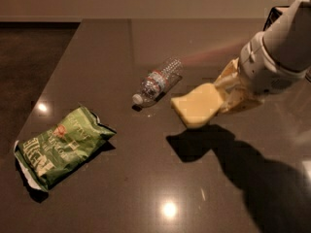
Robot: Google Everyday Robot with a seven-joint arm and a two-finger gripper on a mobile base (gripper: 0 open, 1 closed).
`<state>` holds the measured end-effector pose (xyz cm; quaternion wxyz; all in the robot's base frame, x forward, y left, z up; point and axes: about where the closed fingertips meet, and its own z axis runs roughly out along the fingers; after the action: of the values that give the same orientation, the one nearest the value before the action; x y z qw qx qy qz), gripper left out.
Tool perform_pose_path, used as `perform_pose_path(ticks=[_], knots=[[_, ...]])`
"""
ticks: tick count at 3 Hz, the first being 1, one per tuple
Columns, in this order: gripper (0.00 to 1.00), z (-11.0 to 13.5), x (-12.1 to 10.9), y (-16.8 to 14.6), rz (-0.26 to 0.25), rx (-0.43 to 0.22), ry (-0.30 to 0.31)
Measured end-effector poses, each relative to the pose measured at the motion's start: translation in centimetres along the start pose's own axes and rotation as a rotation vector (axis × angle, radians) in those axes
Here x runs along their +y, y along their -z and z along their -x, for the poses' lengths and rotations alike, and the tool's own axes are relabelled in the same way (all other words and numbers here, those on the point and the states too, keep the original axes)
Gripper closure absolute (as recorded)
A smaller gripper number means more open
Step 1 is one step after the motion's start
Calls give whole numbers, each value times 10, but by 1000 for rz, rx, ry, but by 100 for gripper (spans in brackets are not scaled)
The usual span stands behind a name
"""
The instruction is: Move sponge near water bottle
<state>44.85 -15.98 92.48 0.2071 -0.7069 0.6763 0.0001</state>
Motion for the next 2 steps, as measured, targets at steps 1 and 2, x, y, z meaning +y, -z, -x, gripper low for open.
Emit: perform_pose_path(ticks=[1, 2], knots=[[100, -32, -45, 5, -61, 62, -137], [100, -66, -79, -6, -93, 122, -263]])
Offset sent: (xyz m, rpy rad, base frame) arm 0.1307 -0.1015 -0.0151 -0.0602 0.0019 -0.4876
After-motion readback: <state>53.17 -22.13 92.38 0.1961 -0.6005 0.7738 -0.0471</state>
